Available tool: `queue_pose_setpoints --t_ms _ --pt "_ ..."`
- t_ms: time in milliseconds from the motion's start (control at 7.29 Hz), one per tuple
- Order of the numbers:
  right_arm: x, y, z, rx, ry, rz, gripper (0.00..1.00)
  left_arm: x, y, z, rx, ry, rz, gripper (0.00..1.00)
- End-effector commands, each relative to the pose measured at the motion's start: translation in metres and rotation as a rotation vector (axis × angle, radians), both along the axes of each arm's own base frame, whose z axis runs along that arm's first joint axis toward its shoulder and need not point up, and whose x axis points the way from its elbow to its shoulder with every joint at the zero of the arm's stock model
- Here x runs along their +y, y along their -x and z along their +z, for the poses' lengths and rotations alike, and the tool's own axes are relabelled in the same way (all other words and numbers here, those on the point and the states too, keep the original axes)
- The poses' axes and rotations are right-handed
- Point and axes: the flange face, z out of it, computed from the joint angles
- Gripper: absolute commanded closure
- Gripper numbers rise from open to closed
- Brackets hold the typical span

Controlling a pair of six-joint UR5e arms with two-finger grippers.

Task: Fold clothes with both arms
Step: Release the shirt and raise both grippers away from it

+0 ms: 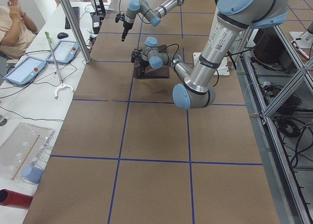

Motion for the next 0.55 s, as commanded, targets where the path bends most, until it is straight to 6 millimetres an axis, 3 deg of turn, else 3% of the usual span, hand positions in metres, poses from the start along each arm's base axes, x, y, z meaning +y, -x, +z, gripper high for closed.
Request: queue_pose_setpoints --t_ms 0,412 --pt "0.001 -0.001 0.005 0.002 0.003 -0.001 0.0 -0.035 0.008 0.028 -0.07 0.001 -0.058 0.0" --pt "0.001 -0.002 0.009 0.005 0.006 -0.001 0.0 -0.101 0.073 0.063 -0.196 -0.099 -0.033 0.0"
